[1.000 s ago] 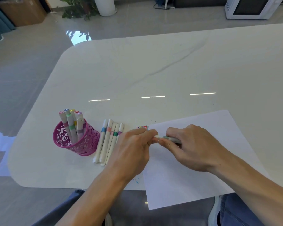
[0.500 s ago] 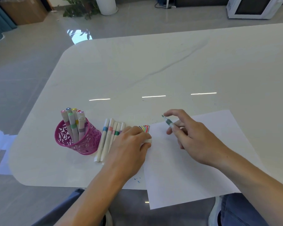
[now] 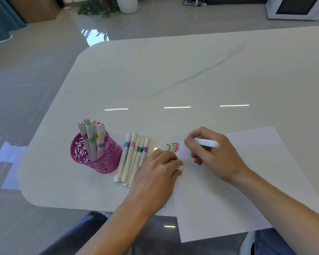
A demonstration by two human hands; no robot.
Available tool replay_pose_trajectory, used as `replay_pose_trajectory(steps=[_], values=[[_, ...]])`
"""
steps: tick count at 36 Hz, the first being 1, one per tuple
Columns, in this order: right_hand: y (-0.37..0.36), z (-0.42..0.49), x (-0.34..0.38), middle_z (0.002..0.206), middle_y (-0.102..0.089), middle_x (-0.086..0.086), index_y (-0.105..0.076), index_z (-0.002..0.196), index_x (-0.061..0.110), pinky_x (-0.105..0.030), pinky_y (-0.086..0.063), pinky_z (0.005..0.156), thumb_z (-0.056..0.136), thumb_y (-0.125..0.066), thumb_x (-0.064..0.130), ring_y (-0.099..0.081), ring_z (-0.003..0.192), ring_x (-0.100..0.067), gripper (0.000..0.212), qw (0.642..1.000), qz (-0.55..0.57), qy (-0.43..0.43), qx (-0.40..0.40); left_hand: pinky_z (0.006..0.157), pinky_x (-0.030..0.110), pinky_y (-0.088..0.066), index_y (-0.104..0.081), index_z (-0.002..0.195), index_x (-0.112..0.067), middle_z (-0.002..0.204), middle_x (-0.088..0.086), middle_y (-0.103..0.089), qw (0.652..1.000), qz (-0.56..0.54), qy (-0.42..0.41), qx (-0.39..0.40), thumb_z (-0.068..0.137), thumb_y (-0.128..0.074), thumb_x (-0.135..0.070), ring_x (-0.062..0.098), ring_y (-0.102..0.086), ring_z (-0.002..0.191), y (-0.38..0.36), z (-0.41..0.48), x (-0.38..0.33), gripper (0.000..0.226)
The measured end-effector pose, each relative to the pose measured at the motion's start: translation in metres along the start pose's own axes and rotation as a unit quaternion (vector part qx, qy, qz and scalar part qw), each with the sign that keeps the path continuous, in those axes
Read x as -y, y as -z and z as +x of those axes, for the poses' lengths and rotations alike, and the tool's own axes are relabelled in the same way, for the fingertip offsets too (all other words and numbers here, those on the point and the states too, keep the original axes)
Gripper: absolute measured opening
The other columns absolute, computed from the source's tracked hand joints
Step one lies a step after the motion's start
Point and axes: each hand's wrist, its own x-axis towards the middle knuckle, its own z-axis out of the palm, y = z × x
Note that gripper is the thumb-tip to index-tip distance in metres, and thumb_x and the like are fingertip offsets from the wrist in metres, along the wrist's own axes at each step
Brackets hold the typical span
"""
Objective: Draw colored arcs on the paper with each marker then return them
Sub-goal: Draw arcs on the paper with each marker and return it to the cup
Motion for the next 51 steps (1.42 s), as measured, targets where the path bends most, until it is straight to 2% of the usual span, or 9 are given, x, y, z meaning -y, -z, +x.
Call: replay_pose_trajectory(steps=[5, 8, 11, 17, 23, 30, 35, 42, 51], values=[[-0.008, 0.003, -0.004, 0.067, -0.071, -0.006, -0.074, 0.087, 0.026, -0.027, -0.053, 0.053, 0.1, -0.057, 0.031, -0.066, 0.055, -0.02, 0.022, 0.997, 0.076, -0.01, -0.024, 0.081, 0.029, -0.054, -0.078, 0.097, -0.015, 0.106, -0.003, -0.071, 1.0, 0.004, -0.021, -0.009, 0.087, -0.076, -0.014, 0.019, -0.064, 0.094, -0.003, -0.001, 0.004, 0.011], [-0.01, 0.003, -0.009, 0.069, -0.074, -0.007, -0.064, 0.098, 0.026, -0.028, -0.055, 0.055, 0.1, -0.061, 0.019, -0.069, 0.056, -0.023, 0.008, 0.996, 0.078, -0.007, -0.031, 0.084, 0.029, -0.053, -0.078, 0.099, -0.016, 0.111, -0.004, -0.072, 0.999, 0.009, -0.033, -0.009, 0.087, -0.076, -0.016, 0.019, -0.064, 0.094, -0.004, -0.002, 0.007, 0.012], [-0.011, 0.001, -0.012, 0.07, -0.076, -0.007, -0.058, 0.091, 0.019, -0.025, -0.056, 0.054, 0.097, -0.068, 0.011, -0.072, 0.057, -0.023, 0.014, 0.995, 0.081, -0.017, -0.053, 0.084, 0.028, -0.053, -0.077, 0.1, -0.017, 0.114, -0.006, -0.072, 0.999, 0.011, -0.04, -0.011, 0.087, -0.077, -0.016, 0.019, -0.064, 0.094, -0.005, -0.003, 0.009, 0.013], [-0.013, 0.0, -0.011, 0.069, -0.076, -0.005, -0.057, 0.084, 0.015, -0.03, -0.06, 0.054, 0.086, -0.074, 0.025, -0.076, 0.06, -0.022, 0.02, 0.995, 0.063, -0.025, -0.071, 0.084, 0.026, -0.05, -0.077, 0.101, -0.019, 0.118, -0.005, -0.07, 0.999, 0.012, -0.033, 0.002, 0.087, -0.076, -0.019, 0.019, -0.062, 0.096, -0.002, -0.003, 0.009, 0.013], [-0.012, 0.0, -0.014, 0.071, -0.077, -0.003, -0.057, 0.086, 0.017, -0.038, -0.064, 0.059, 0.09, -0.075, 0.025, -0.077, 0.063, -0.021, 0.02, 0.997, 0.04, -0.022, -0.069, 0.083, 0.025, -0.047, -0.077, 0.098, -0.021, 0.116, -0.006, -0.071, 1.0, 0.019, -0.023, -0.001, 0.085, -0.078, -0.019, 0.02, -0.062, 0.094, -0.001, -0.001, 0.009, 0.013], [-0.014, 0.001, -0.016, 0.07, -0.076, 0.001, -0.057, 0.084, 0.021, -0.035, -0.063, 0.059, 0.091, -0.076, 0.024, -0.076, 0.063, -0.018, 0.02, 0.998, 0.013, -0.009, -0.066, 0.082, 0.025, -0.049, -0.078, 0.098, -0.022, 0.114, -0.007, -0.071, 1.0, 0.025, -0.016, 0.002, 0.084, -0.079, -0.02, 0.019, -0.063, 0.094, -0.001, -0.001, 0.007, 0.014], [-0.015, 0.001, -0.014, 0.068, -0.074, 0.003, -0.055, 0.08, 0.027, -0.036, -0.057, 0.06, 0.082, -0.072, 0.038, -0.072, 0.059, -0.017, 0.02, 0.998, -0.003, -0.003, -0.063, 0.082, 0.027, -0.052, -0.077, 0.097, -0.022, 0.115, -0.005, -0.071, 1.0, 0.025, -0.011, 0.009, 0.086, -0.077, -0.02, 0.02, -0.063, 0.095, 0.001, -0.001, 0.006, 0.012], [-0.015, 0.002, -0.014, 0.066, -0.074, 0.0, -0.057, 0.08, 0.019, -0.042, -0.059, 0.059, 0.08, -0.073, 0.029, -0.073, 0.058, -0.021, 0.019, 0.997, 0.01, -0.023, -0.077, 0.081, 0.027, -0.052, -0.078, 0.098, -0.022, 0.115, -0.007, -0.071, 1.0, 0.024, -0.001, 0.015, 0.086, -0.078, -0.02, 0.02, -0.063, 0.095, 0.002, 0.0, 0.004, 0.013], [-0.016, 0.002, -0.011, 0.063, -0.074, -0.003, -0.056, 0.076, 0.025, -0.042, -0.058, 0.055, 0.078, -0.073, 0.028, -0.071, 0.055, -0.025, 0.018, 0.996, 0.008, -0.029, -0.089, 0.079, 0.03, -0.054, -0.078, 0.097, -0.022, 0.112, -0.007, -0.072, 1.0, 0.029, -0.009, 0.005, 0.084, -0.079, -0.019, 0.02, -0.063, 0.093, 0.0, 0.0, 0.005, 0.013]])
